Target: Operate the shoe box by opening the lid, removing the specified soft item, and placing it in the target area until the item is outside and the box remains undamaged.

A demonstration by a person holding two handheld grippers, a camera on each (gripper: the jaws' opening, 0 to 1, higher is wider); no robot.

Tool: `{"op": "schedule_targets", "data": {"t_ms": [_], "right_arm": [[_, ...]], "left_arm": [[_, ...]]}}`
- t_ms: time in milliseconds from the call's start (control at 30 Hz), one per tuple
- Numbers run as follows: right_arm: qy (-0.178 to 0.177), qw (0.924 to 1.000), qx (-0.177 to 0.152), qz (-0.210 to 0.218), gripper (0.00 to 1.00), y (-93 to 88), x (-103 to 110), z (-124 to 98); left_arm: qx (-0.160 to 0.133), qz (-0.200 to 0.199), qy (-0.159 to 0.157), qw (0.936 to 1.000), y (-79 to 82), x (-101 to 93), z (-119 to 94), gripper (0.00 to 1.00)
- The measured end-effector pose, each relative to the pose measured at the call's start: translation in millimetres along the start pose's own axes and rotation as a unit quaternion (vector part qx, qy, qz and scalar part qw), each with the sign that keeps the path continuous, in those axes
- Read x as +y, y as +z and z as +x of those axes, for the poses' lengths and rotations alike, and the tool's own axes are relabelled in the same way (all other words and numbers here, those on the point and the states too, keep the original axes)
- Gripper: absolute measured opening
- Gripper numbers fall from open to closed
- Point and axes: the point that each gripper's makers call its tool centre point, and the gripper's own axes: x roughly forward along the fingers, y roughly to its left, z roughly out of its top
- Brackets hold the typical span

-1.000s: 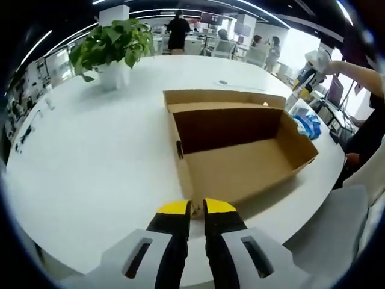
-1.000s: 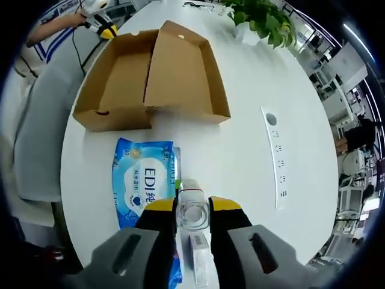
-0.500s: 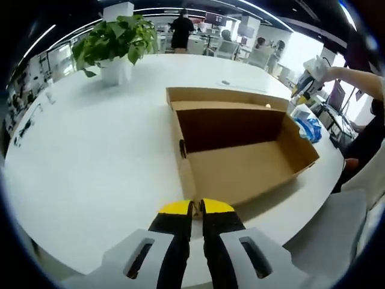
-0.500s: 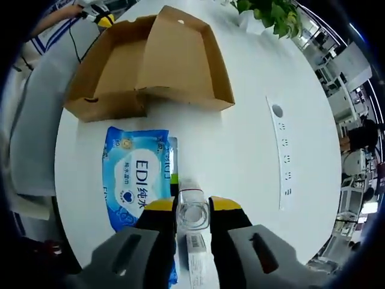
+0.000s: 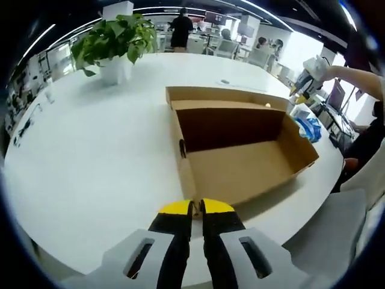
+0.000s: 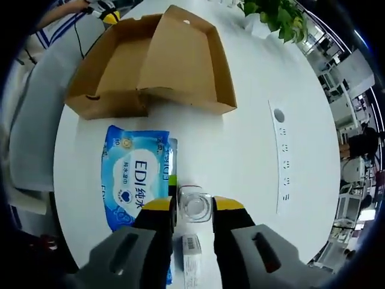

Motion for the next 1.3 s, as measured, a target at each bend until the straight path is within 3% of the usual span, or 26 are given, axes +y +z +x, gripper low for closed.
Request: {"op": "schedule_targets", "data": {"t_ms": [367, 500, 633, 833, 1067, 1300], "right_arm": [[-0.02, 0.9997, -0.013, 0.005, 0.28, 6.3, -5.0, -12.5], [-0.034, 0.9964, -0.051, 0.058, 0.29, 24.0, -9.8, -22.4], [-0.046, 0.9914, -0.07, 0.101, 0.25, 37.7, -12.5, -28.5], [-0.043, 0.9768, -0.101, 0.184, 0.23, 61.3, -9.4, -28.5], [-0.054, 0.959, -0.131, 0.245, 0.21, 90.4, -12.5, -19.5], [-0.079, 0.9384, -0.141, 0.306, 0.17, 107.7, -19.6, 5.8]], "left_arm": [[0.003, 0.0, 0.002, 1.0, 0.0, 0.1, 0.1, 0.02], [0.005, 0.003, 0.003, 1.0, 0.0, -0.2, 0.1, 0.02], [0.005, -0.003, 0.003, 1.0, -0.2, -0.3, 0.1, 0.02], [0.006, -0.006, 0.003, 1.0, -0.7, 0.0, 0.3, 0.02], [0.003, -0.016, 0.002, 0.9999, -0.9, 0.1, -0.2, 0.02], [0.005, -0.021, 0.003, 0.9998, -1.0, 0.5, 0.2, 0.01]]}}
